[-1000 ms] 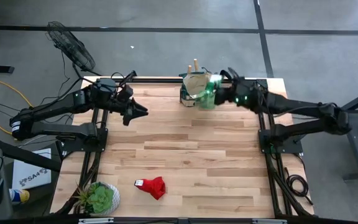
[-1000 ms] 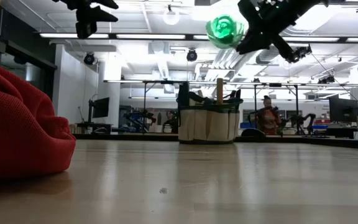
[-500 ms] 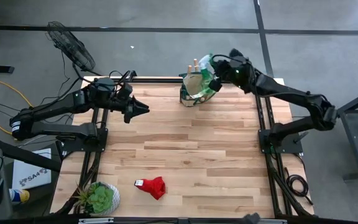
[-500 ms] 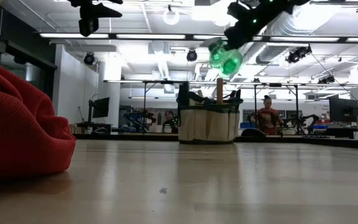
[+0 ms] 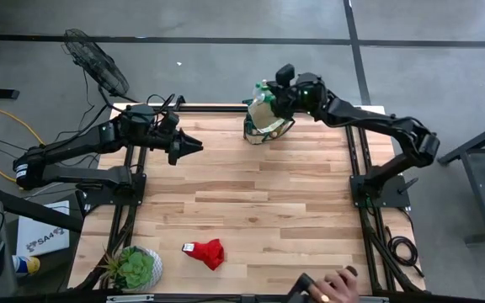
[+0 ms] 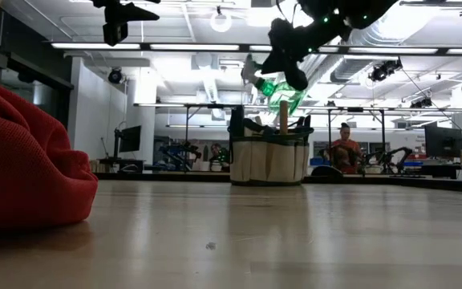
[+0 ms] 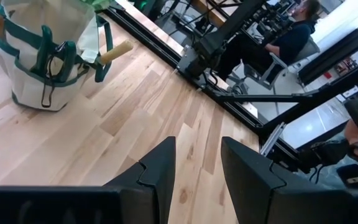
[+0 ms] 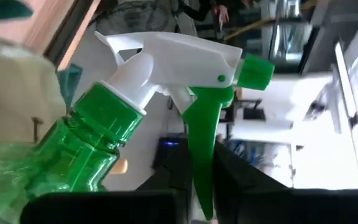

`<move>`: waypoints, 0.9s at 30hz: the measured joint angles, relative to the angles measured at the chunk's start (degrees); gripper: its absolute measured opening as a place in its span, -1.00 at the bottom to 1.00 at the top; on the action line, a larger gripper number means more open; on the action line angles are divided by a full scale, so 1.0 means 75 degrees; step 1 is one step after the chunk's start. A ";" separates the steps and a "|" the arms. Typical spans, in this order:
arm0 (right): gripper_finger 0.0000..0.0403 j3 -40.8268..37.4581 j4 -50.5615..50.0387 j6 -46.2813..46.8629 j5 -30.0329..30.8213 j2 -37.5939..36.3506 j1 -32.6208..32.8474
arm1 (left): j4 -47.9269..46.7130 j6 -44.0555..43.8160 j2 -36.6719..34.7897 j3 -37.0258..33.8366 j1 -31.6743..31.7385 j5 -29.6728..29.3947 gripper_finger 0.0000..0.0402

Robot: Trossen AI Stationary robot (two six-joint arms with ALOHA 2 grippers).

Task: Pick & Place Garden tools in Gardening bag
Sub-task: Put the spray bottle into the gardening bag

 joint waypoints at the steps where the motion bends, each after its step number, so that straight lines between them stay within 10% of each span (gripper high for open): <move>1: -0.89 0.0000 0.0066 -0.0293 -0.0019 0.0074 0.0003 | 0.0000 -0.0032 0.0000 0.0000 -0.0002 0.0000 -0.37; 27: -0.89 -0.0015 0.0121 -0.3144 -0.1210 0.0783 -0.0112 | -0.0003 -0.0303 0.0000 0.0001 0.0001 0.0006 -0.37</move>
